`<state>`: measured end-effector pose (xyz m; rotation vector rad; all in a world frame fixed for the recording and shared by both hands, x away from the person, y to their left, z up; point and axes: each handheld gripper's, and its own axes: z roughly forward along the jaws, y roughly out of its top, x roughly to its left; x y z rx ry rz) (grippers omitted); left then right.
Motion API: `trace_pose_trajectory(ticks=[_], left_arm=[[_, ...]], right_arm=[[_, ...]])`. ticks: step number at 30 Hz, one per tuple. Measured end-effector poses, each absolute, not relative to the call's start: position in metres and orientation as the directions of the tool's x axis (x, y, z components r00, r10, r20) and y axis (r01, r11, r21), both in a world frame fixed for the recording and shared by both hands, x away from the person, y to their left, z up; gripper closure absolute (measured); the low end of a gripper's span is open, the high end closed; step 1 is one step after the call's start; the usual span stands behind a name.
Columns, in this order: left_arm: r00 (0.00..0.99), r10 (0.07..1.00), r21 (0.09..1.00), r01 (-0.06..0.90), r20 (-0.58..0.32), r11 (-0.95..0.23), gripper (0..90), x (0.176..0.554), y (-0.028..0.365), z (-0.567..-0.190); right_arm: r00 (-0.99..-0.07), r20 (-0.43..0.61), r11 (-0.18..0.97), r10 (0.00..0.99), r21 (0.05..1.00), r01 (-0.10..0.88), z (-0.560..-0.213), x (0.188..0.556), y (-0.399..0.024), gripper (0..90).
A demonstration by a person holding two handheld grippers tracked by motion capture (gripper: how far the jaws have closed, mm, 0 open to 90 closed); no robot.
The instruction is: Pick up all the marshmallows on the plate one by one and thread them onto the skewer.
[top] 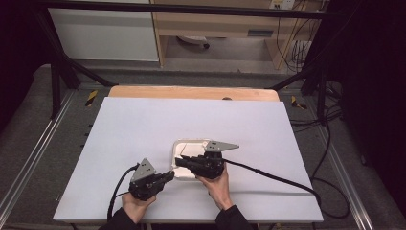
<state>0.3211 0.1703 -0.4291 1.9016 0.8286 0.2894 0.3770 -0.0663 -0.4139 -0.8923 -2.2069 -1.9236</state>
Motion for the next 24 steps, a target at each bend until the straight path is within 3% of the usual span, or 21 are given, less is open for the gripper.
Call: trace_pose_trajectory(ticks=[3, 10, 17, 21, 24], left_arm=[[0.746, 0.651, 0.866, 0.412, -0.142, -0.283, 88.4, 0.321, 0.17, -0.43], [0.724, 0.669, 0.864, 0.435, -0.168, -0.254, 88.4, 0.321, 0.177, -0.43], [0.715, 0.683, 0.859, 0.436, -0.15, -0.268, 88.3, 0.321, 0.183, -0.431], [0.718, 0.679, 0.858, 0.436, -0.15, -0.271, 88.3, 0.322, 0.184, -0.432], [0.718, 0.679, 0.855, 0.44, -0.152, -0.274, 88.2, 0.322, 0.185, -0.432]], right_arm=[[-0.822, 0.434, 0.048, 0.369, 0.874, 0.483, -0.414, 0.379, -0.067, 78.7], [-0.82, 0.387, 0.056, 0.421, 0.892, 0.449, -0.403, 0.377, -0.076, 46.8], [-0.814, 0.307, 0.142, 0.494, 0.895, 0.424, -0.401, 0.383, -0.09, 22.6], [-0.789, 0.251, 0.198, 0.561, 0.885, 0.422, -0.405, 0.392, -0.102, 14.2], [-0.771, 0.222, 0.229, 0.597, 0.874, 0.428, -0.407, 0.4, -0.112, 13.3]])
